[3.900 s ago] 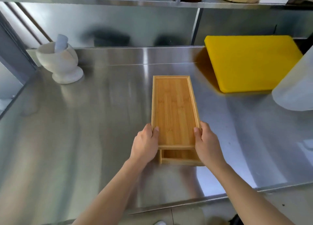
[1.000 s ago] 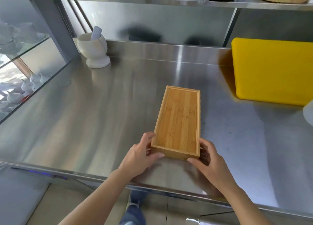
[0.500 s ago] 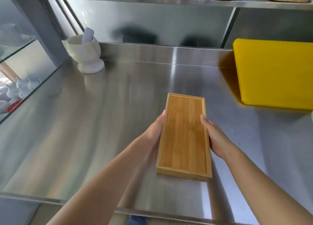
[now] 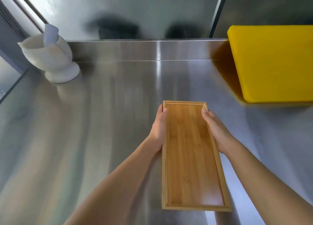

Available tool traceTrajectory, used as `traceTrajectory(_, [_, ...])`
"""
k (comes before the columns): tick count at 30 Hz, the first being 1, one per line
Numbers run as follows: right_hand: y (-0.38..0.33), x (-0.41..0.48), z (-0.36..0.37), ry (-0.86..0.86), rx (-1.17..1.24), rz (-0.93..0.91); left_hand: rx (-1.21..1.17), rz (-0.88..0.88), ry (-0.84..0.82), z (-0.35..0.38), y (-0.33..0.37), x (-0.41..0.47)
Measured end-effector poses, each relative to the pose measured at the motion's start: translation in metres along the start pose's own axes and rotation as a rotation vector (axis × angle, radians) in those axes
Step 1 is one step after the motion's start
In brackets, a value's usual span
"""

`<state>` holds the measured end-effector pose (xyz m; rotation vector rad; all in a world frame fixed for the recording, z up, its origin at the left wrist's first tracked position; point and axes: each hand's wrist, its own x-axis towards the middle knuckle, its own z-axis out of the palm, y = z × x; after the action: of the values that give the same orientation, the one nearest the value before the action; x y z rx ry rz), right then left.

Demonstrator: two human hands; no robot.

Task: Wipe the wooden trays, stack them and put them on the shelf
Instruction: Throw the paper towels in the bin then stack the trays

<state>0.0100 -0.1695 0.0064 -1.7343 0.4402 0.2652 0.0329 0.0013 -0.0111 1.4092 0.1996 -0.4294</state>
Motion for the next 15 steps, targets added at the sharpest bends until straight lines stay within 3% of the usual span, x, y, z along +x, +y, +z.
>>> traceTrajectory(15, [0.018, -0.035, -0.003, -0.005, 0.105, -0.066, -0.001, 0.017, -0.053, -0.002, -0.013, -0.033])
